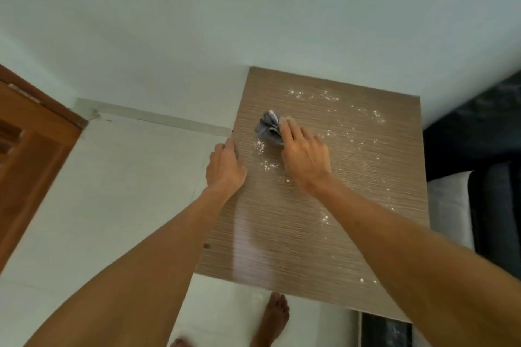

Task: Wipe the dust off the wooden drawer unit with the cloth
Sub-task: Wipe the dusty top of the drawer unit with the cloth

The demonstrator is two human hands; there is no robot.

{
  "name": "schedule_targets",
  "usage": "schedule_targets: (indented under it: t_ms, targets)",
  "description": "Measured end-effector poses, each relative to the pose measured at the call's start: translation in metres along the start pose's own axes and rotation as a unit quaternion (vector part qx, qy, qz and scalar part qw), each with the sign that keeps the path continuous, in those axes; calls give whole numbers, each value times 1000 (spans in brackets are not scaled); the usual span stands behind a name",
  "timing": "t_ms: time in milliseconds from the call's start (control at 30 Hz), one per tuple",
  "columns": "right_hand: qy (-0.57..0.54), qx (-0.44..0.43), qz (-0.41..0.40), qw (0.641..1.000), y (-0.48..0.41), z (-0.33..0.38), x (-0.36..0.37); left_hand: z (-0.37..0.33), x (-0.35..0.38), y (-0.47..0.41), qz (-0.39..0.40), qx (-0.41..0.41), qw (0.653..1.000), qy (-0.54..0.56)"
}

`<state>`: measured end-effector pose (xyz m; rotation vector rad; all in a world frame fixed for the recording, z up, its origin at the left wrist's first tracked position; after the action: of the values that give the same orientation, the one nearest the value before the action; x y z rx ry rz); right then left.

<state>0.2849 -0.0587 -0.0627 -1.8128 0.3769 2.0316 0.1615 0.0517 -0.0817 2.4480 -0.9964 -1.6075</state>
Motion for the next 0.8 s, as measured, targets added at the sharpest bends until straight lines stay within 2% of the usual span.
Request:
schedule_targets:
  t_ms: [133, 267, 400, 500, 600, 700, 800]
  targets:
    - [37, -17, -33, 999, -72, -34, -7, 1, 9, -11, 16, 7, 1000, 3]
    - [77, -33, -3, 996, -129, -50, 5, 5, 12, -17, 27, -12, 999, 43]
    - [104, -38, 29, 993, -159, -55, 20, 5, 11, -20, 34, -22, 998, 56]
    - [119, -75, 4, 990, -165, -53, 24, 5, 10, -19, 30, -17, 998, 59]
    - [71, -117, 13, 991, -175, -54, 26, 6, 10, -18, 38, -21, 997, 71]
    - [-33, -155, 84, 984, -181, -56, 31, 7, 11, -17, 41, -18, 996, 73]
    - [-74, -168, 128, 975, -178, -56, 37, 6, 11, -16, 41, -6, 996, 77]
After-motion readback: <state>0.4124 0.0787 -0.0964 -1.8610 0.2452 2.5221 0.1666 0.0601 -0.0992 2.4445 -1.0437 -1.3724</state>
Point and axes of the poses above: each hand's wrist, its own y-axis away from the middle knuckle, its own x-axis out of the palm, z = x × y, the point moved 4 cm from there along -y, towards the middle knuckle, and after that the axes turned 4 degrees about -x, right-handed, at the moved point
